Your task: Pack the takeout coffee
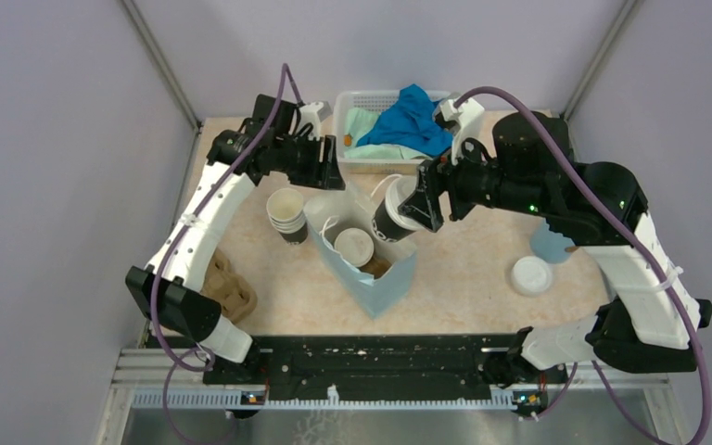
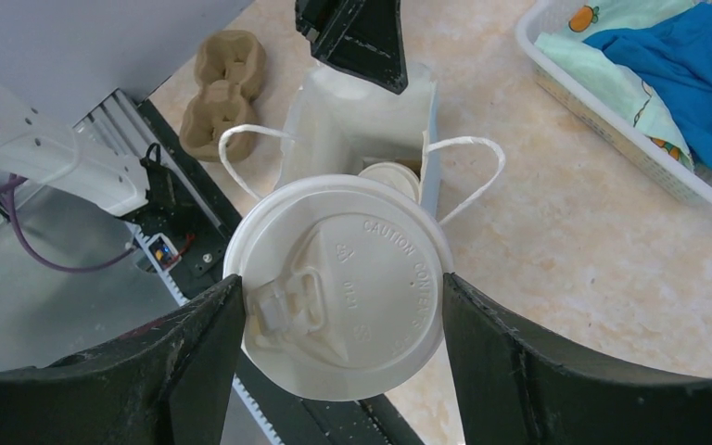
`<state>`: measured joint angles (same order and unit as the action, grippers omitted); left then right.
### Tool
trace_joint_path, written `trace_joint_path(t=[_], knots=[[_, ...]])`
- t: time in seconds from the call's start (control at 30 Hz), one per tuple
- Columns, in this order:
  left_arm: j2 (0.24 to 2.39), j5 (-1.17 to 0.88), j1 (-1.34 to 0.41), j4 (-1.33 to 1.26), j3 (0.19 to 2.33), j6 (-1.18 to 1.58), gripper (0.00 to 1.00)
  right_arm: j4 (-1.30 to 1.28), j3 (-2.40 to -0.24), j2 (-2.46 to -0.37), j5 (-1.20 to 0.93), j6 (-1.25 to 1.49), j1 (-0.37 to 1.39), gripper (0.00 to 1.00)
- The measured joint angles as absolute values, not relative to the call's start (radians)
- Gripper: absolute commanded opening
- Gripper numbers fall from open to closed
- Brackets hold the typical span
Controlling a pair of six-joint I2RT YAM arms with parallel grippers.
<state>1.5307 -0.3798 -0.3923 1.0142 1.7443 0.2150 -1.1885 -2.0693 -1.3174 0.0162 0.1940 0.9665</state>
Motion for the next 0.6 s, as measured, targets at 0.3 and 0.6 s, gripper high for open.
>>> trace_joint_path(t=[0.3, 0.6], knots=[[1.598, -0.423, -0.392, 0.989, 1.725, 0.123, 0.45, -1.143, -2.020, -1.312, 0.009, 0.164, 0.967, 0.72], [1.691, -0.427, -0.419, 0.967, 1.725, 0.066, 0.23, -1.145, -2.019, -1.324, 0.010, 0.112, 0.966, 0.72]])
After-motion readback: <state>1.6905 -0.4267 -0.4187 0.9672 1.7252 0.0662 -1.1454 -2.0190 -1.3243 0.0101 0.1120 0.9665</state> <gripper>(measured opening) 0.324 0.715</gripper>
